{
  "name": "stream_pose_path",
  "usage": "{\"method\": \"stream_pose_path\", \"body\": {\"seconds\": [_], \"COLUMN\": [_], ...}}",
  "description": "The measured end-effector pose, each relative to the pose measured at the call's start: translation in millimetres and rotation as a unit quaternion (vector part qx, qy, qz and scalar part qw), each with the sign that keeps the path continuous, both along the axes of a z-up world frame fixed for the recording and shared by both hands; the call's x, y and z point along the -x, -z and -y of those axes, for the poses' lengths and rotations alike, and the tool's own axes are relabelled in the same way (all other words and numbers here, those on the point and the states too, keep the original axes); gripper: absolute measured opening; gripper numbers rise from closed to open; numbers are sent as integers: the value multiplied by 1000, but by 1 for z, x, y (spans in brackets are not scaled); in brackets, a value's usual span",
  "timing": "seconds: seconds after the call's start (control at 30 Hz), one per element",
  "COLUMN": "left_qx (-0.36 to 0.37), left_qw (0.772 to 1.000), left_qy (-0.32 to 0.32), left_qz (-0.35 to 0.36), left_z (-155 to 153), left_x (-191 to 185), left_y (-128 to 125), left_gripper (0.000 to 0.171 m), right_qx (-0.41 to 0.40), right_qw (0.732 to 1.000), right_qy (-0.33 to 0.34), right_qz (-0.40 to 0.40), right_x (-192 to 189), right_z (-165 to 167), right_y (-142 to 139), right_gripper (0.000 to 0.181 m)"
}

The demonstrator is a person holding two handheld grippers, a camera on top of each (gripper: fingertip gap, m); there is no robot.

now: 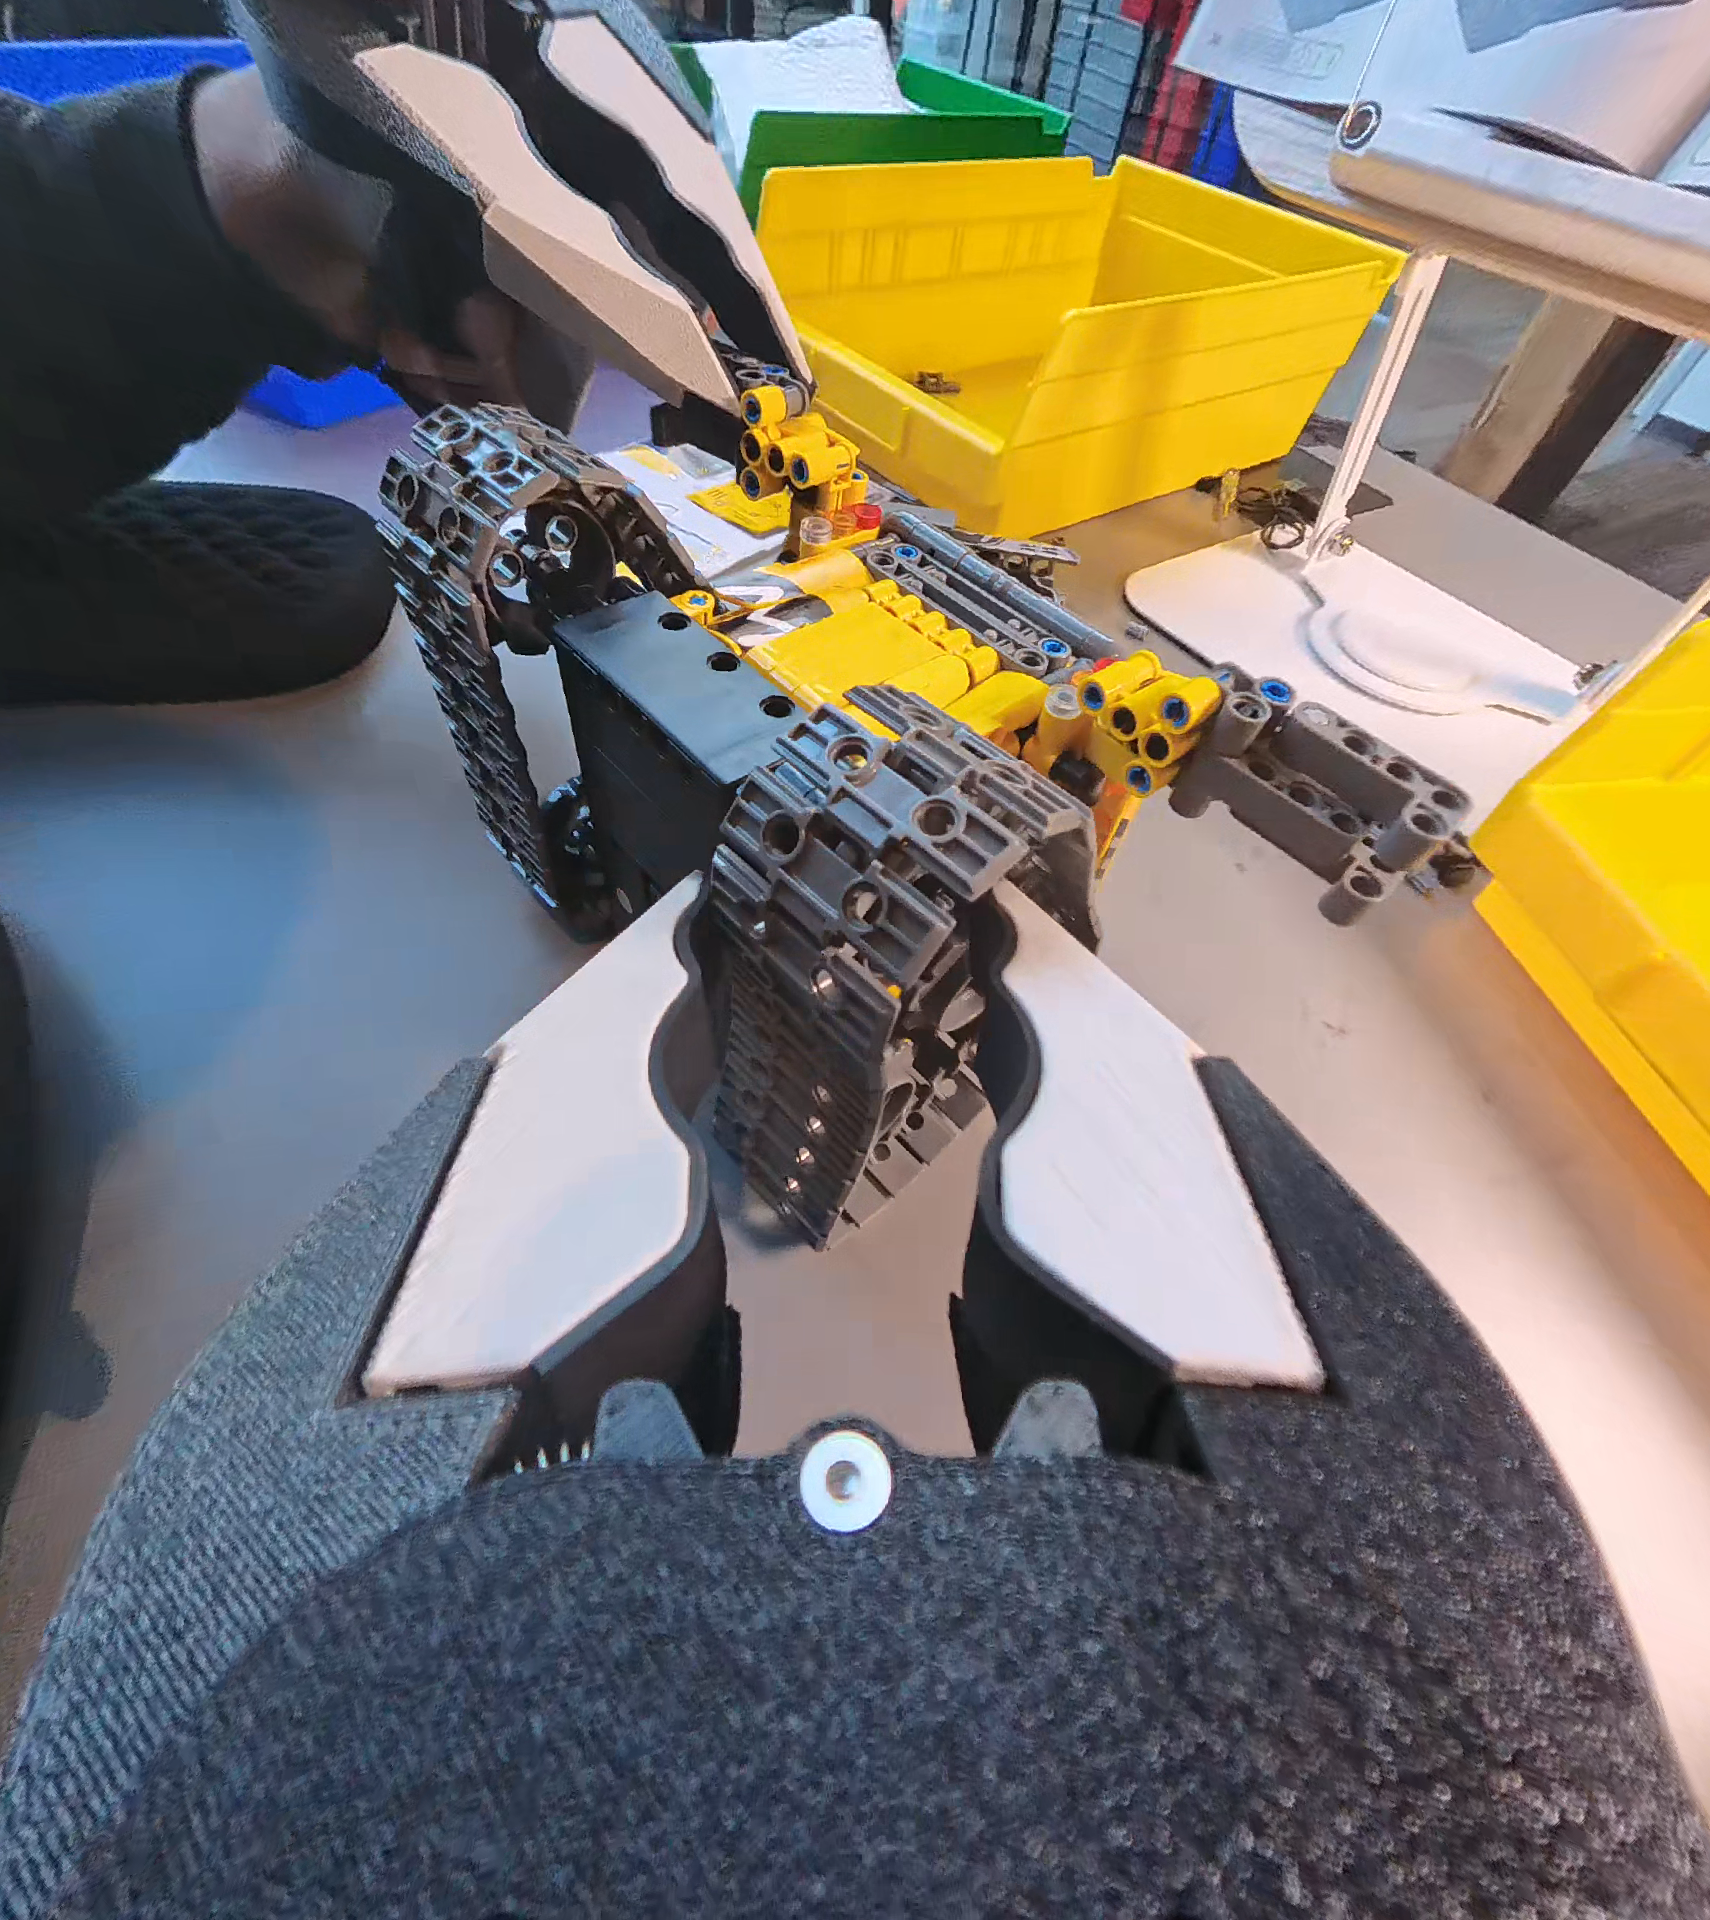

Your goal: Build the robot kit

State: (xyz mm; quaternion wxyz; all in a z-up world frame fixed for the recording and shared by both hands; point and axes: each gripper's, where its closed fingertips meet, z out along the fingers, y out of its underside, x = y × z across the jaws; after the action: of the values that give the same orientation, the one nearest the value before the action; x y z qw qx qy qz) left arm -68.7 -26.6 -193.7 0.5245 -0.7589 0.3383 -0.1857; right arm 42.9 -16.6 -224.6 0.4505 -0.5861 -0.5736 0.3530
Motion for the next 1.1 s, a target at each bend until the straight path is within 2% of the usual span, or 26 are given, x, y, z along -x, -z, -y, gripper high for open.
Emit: {"method": "stream_pose_path", "body": {"seconds": [0.07,0.13,0.2,0.27,0.33,0.37,0.43,0.57,0.67,0.77,0.87,0.97,1.1], "left_qx": [-4,-11,-25,-48,-73,-85,-99,-111,-117,-115,-114,-112,-123], "left_qw": [1000,997,992,986,979,974,966,951,936,924,915,911,909], "left_qy": [-6,-12,-23,-55,-105,-132,-180,-274,-325,-353,-367,-375,-383], "left_qz": [27,69,122,148,161,163,156,94,72,95,124,132,110], "left_z": [0,2,4,2,-4,-8,-14,-16,-12,-11,-10,-10,-11], "left_x": [3,6,15,32,53,63,82,118,143,160,170,175,177], "left_y": [-1,-6,-20,-30,-35,-35,-32,-17,-12,-11,-10,-7,-6], "left_gripper": [18,25,31,34,34,36,38,43,45,48,48,49,47], "right_qx": [4,16,19,17,19,23,43,37,17,3,-42,-64,-73], "right_qw": [1000,996,992,986,984,979,965,956,955,958,965,972,982], "right_qy": [-27,-84,-125,-153,-142,-143,-154,-71,6,46,75,80,95], "right_qz": [0,1,-27,-59,-106,-145,-207,-283,-296,-284,-246,-211,-149], "right_x": [-1,-6,-15,-23,-22,-21,-21,-11,5,32,64,97,132], "right_z": [0,6,6,0,-17,-24,-32,-82,-127,-161,-191,-213,-233], "right_y": [0,-4,-21,-43,-67,-83,-113,-147,-156,-158,-151,-143,-124], "right_gripper": [49,58,65,60,69,60,55,49,47,42,28,2,0]}}
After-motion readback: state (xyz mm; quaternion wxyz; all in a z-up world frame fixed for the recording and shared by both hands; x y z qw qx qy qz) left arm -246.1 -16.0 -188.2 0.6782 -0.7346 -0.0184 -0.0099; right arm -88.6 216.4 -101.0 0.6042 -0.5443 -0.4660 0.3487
